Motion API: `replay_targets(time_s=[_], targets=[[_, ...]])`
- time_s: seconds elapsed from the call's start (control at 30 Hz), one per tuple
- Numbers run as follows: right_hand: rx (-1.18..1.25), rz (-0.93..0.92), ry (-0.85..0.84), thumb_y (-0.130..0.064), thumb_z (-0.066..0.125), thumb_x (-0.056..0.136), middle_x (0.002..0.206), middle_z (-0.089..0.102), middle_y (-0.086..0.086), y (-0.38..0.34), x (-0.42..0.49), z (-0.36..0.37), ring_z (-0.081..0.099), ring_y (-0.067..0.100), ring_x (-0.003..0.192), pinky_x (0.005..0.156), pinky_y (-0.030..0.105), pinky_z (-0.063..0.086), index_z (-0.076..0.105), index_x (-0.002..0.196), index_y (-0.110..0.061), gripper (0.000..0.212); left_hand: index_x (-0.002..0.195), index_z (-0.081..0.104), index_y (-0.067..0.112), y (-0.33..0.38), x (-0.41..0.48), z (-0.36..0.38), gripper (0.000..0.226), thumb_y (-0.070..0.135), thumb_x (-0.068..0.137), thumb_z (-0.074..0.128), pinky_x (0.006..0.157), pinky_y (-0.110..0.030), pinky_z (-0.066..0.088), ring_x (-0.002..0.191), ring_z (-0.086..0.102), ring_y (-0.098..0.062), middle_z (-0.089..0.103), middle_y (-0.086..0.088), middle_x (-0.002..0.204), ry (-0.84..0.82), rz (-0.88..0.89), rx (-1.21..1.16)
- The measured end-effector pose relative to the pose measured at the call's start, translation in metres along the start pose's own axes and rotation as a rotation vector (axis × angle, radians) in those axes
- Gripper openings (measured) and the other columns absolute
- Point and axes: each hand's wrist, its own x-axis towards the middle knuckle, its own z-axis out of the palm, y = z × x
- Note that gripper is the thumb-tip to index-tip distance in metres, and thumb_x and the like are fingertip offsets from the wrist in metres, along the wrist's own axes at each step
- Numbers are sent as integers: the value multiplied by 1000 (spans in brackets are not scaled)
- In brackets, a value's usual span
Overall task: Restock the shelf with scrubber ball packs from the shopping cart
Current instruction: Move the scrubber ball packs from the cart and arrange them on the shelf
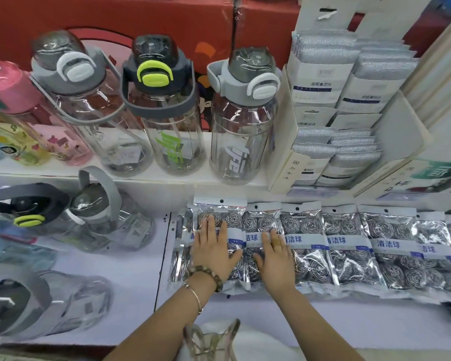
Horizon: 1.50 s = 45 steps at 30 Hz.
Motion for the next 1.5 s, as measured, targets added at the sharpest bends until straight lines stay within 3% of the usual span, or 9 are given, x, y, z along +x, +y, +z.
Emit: replay_targets(time_s=[0.13, 0.37, 0.57, 0.7, 0.77, 0.87, 0.97, 1.33, 1.5], targets=[[20, -13, 16, -39, 46, 95, 155, 20, 10, 2, 2, 1, 18, 32, 143, 115, 45, 11, 32, 145, -18, 55, 147, -8, 16, 2, 1, 9, 82, 64, 88, 21, 115, -44, -4, 139, -19, -32, -21, -16, 151, -8, 5, 21], [30, -27, -26, -42, 41, 96, 157, 15, 7, 4, 3, -5, 13, 27, 144, 116, 43, 8, 26, 146, -21, 57, 147, -6, 16, 3, 1, 10, 80, 62, 88, 24, 113, -44, -6, 140, -18, -30, -18, -15, 152, 6, 3, 19], [142, -58, -49, -37, 50, 92, 151, 29, 10, 0, 4, -31, 30, 27, 137, 112, 44, 29, 25, 146, -18, 63, 148, 3, 22, 6, -5, 0, 73, 57, 90, 31, 112, -43, -5, 142, -10, -24, -13, -9, 154, 38, -65, -70], [249, -192, -72, -32, 52, 93, 142, 40, 8, -19, -2, -53, 49, 23, 118, 95, 36, 43, 32, 142, -19, 55, 140, 30, 24, 3, -24, -15, 57, 39, 89, 49, 112, -42, 25, 132, 34, -24, 19, -1, 152, 231, -196, -374], [301, -255, -132, -32, 52, 93, 136, 44, 7, -34, -5, -59, 51, 22, 112, 86, 33, 44, 34, 141, -20, 53, 137, 37, 21, -4, -40, -20, 53, 30, 88, 54, 104, -38, 35, 124, 42, -21, 34, -2, 144, 291, -272, -513], [314, -405, -217, -33, 53, 93, 132, 48, 6, -61, -11, -59, 51, 22, 112, 87, 32, 42, 36, 140, -20, 52, 131, 43, 15, -22, -71, -17, 46, 24, 88, 57, 98, -28, 37, 118, 47, -20, 44, -4, 133, 365, -449, -734], [315, -547, -318, -30, 54, 92, 135, 49, 4, -87, -22, -47, 48, 22, 120, 94, 33, 40, 36, 141, -23, 53, 129, 46, 12, -42, -107, -5, 43, 20, 88, 58, 97, -27, 38, 117, 49, -22, 47, -7, 131, 447, -621, -862], [207, -961, -674, -27, 49, 95, 145, 37, 2, -185, -103, 13, 34, 17, 132, 106, 28, 29, 25, 146, -18, 57, 115, 58, 9, -91, -261, 29, 28, 13, 87, 57, 82, -28, 43, 102, 57, -25, 59, -9, 111, 617, -1194, -894], [127, -1133, -718, -27, 48, 95, 134, 47, 4, -228, -149, 33, 44, 19, 121, 95, 27, 36, 34, 140, -19, 48, 119, 55, 21, -114, -324, 53, 33, 26, 86, 58, 85, -35, 49, 98, 59, -19, 59, -3, 114, 669, -1363, -963]])
